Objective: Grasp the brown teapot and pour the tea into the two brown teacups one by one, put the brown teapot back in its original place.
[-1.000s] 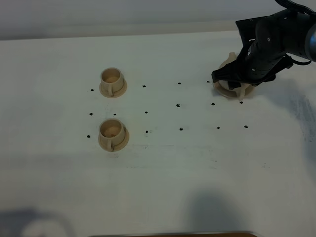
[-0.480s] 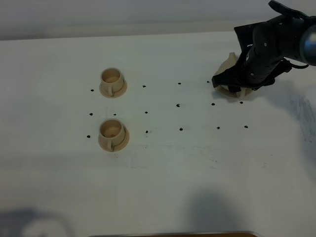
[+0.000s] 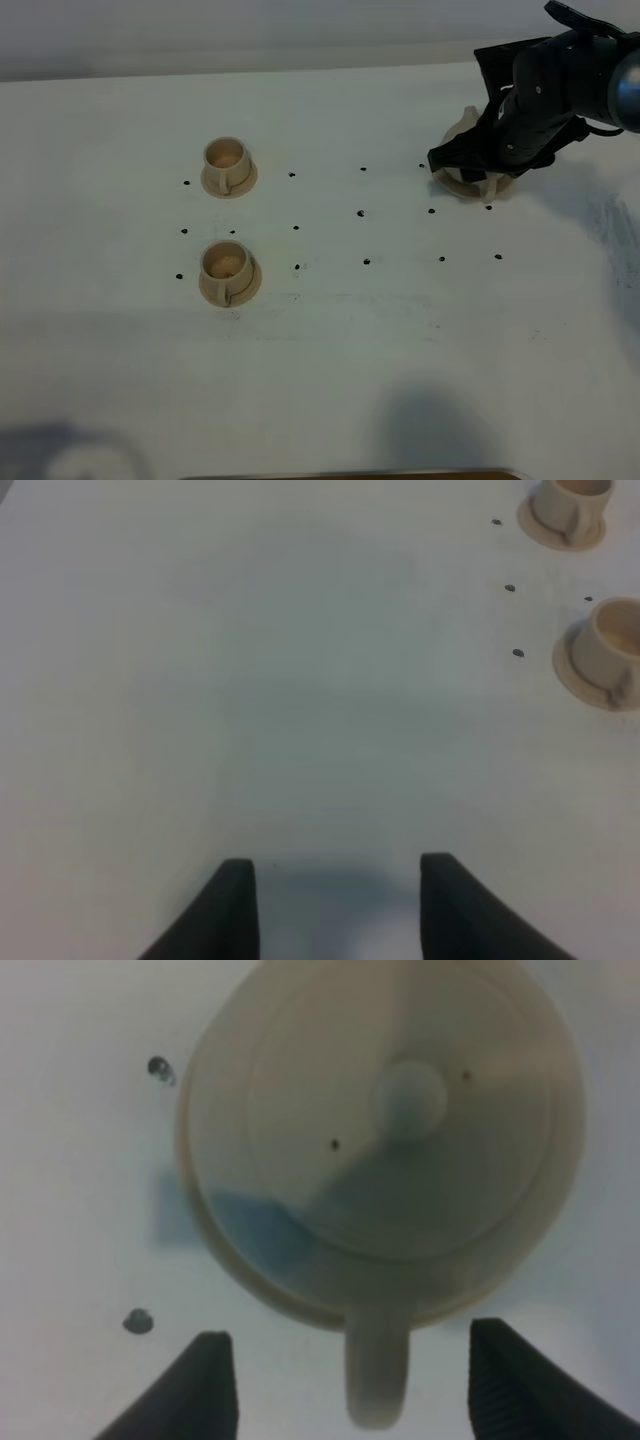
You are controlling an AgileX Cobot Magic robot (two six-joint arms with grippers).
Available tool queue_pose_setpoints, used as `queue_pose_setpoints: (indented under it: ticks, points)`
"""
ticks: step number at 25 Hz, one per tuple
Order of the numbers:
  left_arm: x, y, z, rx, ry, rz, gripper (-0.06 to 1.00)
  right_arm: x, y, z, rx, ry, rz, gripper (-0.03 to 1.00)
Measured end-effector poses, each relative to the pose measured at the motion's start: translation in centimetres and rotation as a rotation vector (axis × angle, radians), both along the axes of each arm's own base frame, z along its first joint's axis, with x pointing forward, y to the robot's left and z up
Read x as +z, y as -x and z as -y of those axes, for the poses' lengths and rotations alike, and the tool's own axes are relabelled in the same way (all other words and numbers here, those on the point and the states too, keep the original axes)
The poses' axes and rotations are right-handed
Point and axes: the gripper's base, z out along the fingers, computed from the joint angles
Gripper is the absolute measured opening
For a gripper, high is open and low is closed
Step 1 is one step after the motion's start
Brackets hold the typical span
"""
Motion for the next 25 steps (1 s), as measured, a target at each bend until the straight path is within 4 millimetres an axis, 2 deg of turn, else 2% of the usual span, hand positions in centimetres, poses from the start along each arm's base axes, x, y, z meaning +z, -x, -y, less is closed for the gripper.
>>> queue_pose_setpoints:
  ticks: [6, 13, 25]
  points:
    - [0.0, 0.0, 0.0, -0.001, -0.001, 0.000, 0.44, 0.0, -0.1, 0.4, -0.003, 0.012, 0.004, 0.49]
    - [0.0, 0.0, 0.0, -0.001, -0.001, 0.000, 0.44, -1.5, -0.3, 0.4, -0.002, 0.020, -0.027, 0.48]
    - [0.0, 0.0, 0.0, -0.001, -0.001, 0.000, 0.44, -0.9, -0.7, 0.3, -0.003, 0.014, -0.005, 0.45]
